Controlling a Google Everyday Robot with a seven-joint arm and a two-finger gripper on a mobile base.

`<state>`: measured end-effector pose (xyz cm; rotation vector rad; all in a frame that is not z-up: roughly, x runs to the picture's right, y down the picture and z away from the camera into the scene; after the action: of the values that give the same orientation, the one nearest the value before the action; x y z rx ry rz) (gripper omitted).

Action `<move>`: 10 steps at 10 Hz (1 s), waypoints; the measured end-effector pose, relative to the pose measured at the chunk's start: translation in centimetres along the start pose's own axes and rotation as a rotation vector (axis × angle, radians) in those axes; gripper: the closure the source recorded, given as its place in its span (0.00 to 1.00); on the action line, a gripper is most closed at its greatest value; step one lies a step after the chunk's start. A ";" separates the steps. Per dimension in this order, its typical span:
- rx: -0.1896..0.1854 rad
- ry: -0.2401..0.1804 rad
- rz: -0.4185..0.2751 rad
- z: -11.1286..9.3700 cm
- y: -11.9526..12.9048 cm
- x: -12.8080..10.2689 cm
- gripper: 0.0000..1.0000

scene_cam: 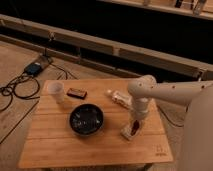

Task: Place the pepper on the white sponge

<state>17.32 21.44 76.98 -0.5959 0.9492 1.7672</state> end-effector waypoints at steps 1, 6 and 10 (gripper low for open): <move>0.003 0.013 -0.005 0.5 0.1 0.1 0.90; -0.010 0.055 -0.041 1.7 1.6 0.0 0.37; -0.004 0.071 -0.055 1.8 1.9 0.0 0.20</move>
<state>15.63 22.54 78.60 -0.6847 0.9691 1.7090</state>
